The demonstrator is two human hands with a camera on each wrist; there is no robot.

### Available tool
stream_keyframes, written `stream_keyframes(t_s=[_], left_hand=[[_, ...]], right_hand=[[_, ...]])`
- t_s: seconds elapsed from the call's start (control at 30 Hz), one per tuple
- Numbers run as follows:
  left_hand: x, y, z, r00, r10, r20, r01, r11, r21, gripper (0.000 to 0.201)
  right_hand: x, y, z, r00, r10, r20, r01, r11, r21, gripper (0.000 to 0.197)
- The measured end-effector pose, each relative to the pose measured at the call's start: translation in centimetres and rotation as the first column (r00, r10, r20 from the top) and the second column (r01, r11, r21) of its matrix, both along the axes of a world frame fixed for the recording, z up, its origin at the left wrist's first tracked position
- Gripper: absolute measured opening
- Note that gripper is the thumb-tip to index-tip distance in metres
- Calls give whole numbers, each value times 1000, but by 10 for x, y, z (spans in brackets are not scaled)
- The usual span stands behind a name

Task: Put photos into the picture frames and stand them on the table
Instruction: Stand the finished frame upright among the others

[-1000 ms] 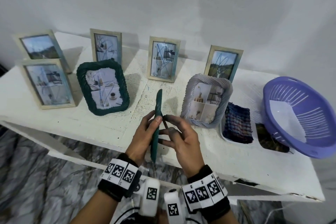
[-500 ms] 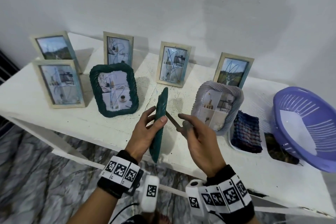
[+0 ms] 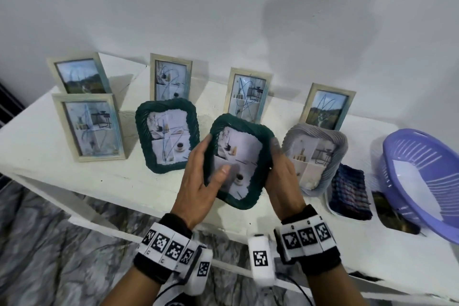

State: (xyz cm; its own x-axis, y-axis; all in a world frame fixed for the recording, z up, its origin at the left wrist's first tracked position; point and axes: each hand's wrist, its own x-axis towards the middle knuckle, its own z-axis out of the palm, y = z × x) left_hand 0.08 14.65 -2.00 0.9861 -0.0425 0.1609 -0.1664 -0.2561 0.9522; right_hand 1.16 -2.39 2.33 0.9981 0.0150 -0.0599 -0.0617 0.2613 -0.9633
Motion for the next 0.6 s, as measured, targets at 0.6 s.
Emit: stream_keyframes(t_s=[0.6], left_hand=[[65,27,-26,960,-276,-48,277,961,21,59]], right_hand=[[87,7,-30,922,-373,-103,300,857,-419,53]])
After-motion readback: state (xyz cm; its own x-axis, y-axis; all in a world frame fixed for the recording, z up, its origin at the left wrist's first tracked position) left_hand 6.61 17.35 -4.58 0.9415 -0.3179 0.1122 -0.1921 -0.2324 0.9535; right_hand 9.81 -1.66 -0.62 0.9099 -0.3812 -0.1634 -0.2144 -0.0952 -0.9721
